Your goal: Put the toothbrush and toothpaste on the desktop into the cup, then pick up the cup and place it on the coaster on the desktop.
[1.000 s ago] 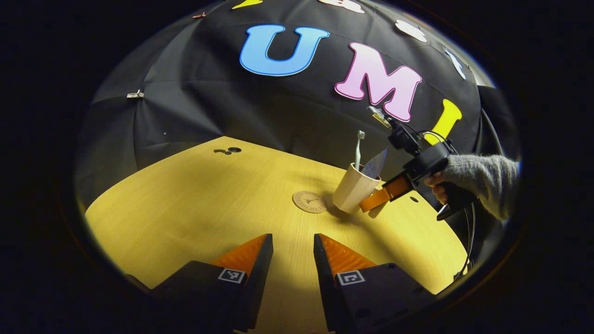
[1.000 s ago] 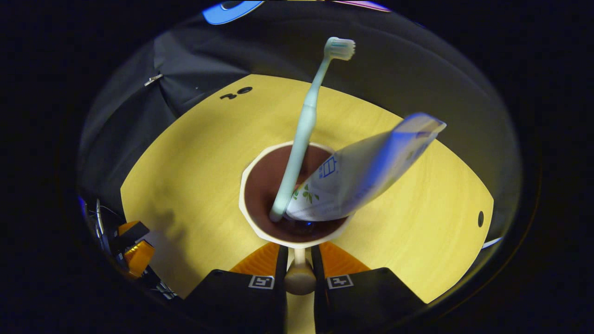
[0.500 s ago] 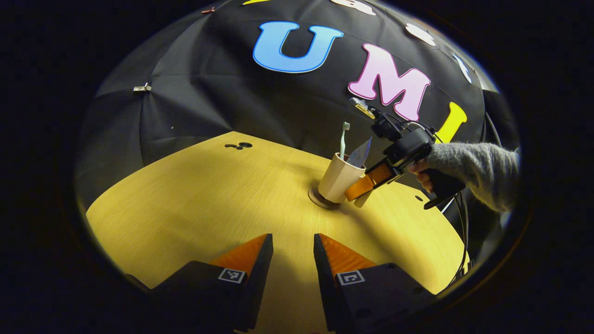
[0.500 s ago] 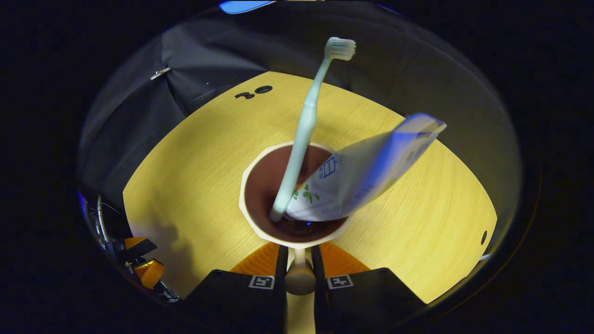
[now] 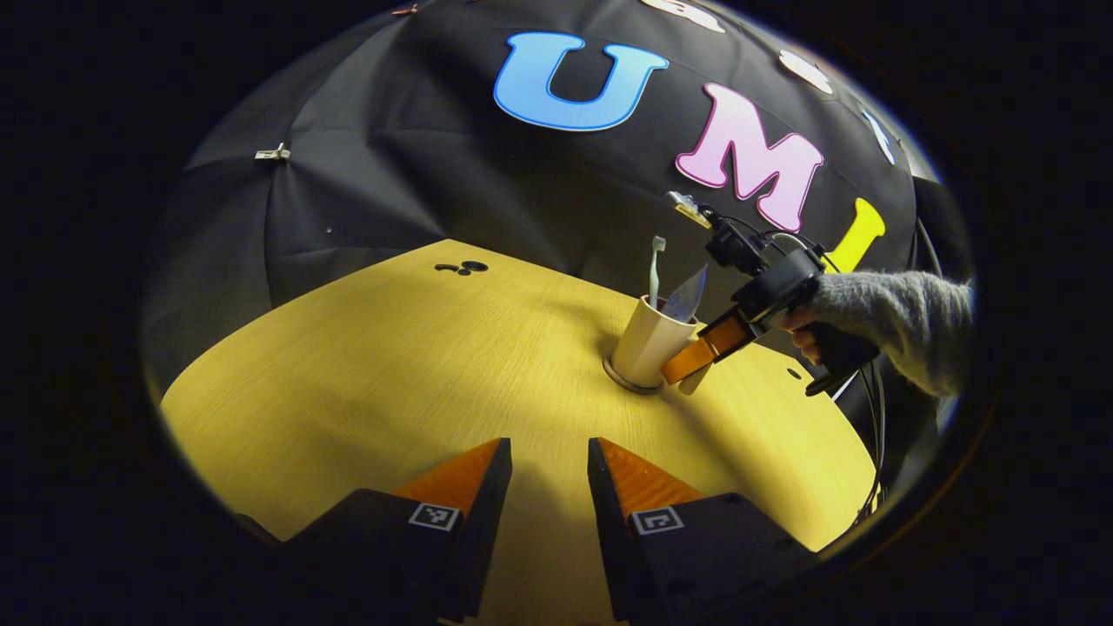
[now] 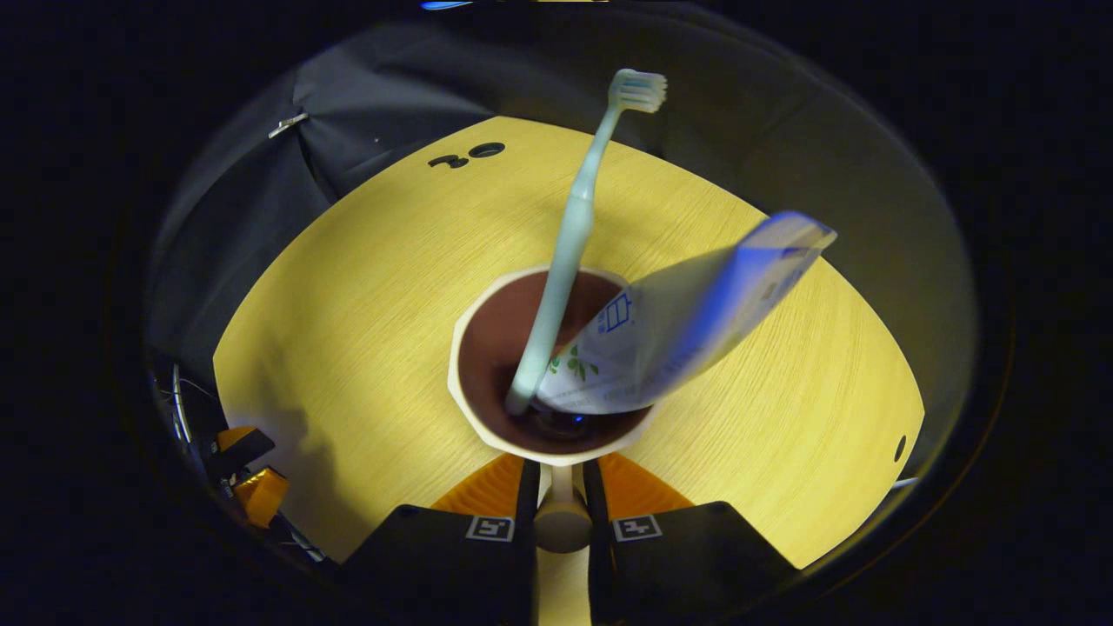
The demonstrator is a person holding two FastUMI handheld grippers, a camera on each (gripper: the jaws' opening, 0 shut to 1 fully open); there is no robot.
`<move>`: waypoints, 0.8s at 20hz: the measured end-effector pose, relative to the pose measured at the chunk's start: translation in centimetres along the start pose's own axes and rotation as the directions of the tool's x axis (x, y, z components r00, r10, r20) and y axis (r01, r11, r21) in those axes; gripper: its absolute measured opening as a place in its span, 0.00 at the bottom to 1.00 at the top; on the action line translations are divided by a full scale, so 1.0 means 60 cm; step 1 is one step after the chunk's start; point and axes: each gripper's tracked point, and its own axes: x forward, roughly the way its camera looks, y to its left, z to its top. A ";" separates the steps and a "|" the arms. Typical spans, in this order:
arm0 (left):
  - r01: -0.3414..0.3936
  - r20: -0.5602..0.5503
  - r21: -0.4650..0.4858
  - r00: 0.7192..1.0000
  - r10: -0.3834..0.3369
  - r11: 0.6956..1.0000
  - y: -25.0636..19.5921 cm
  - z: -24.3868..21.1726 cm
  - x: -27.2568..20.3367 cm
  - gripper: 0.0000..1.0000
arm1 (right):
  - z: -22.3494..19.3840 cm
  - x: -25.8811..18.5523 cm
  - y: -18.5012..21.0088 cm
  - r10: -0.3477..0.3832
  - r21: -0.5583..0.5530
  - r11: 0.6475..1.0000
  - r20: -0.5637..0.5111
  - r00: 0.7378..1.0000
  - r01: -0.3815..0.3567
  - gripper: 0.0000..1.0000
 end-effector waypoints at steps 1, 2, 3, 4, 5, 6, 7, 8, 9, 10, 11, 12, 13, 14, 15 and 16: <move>0.002 -0.003 0.001 1.000 -0.002 1.000 0.002 -0.001 0.004 0.58 | -0.003 -0.001 -0.001 0.000 0.000 1.000 -0.002 1.000 0.000 0.26; 0.004 -0.005 0.002 1.000 -0.004 1.000 0.004 0.000 0.005 0.58 | -0.003 -0.001 0.000 0.001 -0.001 1.000 -0.005 1.000 -0.001 0.26; 0.007 -0.006 0.002 1.000 -0.007 1.000 0.005 0.001 0.007 0.57 | -0.003 0.000 0.000 0.001 0.003 1.000 -0.004 1.000 -0.001 0.26; 0.008 -0.006 0.001 1.000 -0.008 1.000 0.006 0.002 0.007 0.58 | -0.002 0.000 -0.001 0.004 0.011 1.000 -0.006 1.000 -0.003 0.27; 0.011 -0.005 -0.001 1.000 -0.011 1.000 0.008 0.002 0.007 0.57 | -0.004 0.001 -0.002 0.004 0.018 1.000 -0.009 1.000 -0.004 0.27; 0.012 -0.005 -0.002 1.000 -0.012 1.000 0.009 0.003 0.007 0.57 | -0.004 0.000 -0.002 0.005 0.023 1.000 -0.011 1.000 -0.005 0.29; 0.014 -0.006 -0.003 1.000 -0.014 1.000 0.010 0.004 0.010 0.57 | -0.005 0.000 0.001 0.013 0.029 1.000 -0.011 1.000 -0.013 0.30; 0.014 -0.008 -0.002 1.000 -0.014 1.000 0.011 0.003 0.008 0.57 | -0.004 -0.003 0.002 0.012 0.033 0.999 -0.008 1.000 -0.012 0.31; 0.017 -0.010 -0.002 1.000 -0.017 1.000 0.011 0.002 0.008 0.57 | -0.003 -0.006 0.003 0.013 0.035 0.999 -0.004 1.000 -0.013 0.25; 0.019 -0.011 0.000 1.000 -0.019 1.000 0.012 0.004 0.007 0.57 | -0.003 -0.010 0.002 0.009 0.037 0.999 -0.001 1.000 -0.009 0.36; 0.023 -0.013 0.002 1.000 -0.023 1.000 0.011 0.004 0.008 0.58 | -0.002 -0.014 0.000 0.003 0.040 0.999 0.003 1.000 -0.003 0.36; 0.026 -0.017 0.006 1.000 -0.026 1.000 0.012 0.004 0.007 0.58 | 0.000 -0.017 0.000 0.006 0.050 0.999 0.009 1.000 -0.006 0.38; 0.028 -0.021 0.009 0.999 -0.028 1.000 0.011 0.005 0.006 0.57 | 0.001 -0.023 0.001 0.011 0.063 0.998 0.016 1.000 -0.012 0.38; 0.030 -0.020 0.012 0.999 -0.030 0.999 0.011 0.008 0.005 0.58 | 0.003 -0.029 0.002 0.017 0.074 0.997 0.024 1.000 -0.018 0.50; 0.031 -0.016 0.015 0.999 -0.031 0.999 0.010 0.012 0.004 0.58 | 0.002 -0.034 0.000 0.012 0.083 0.996 0.034 0.999 -0.015 0.63; 0.031 -0.014 0.017 0.999 -0.030 0.999 0.010 0.016 0.001 0.58 | 0.002 -0.043 -0.003 0.012 0.093 0.996 0.044 0.999 -0.016 0.80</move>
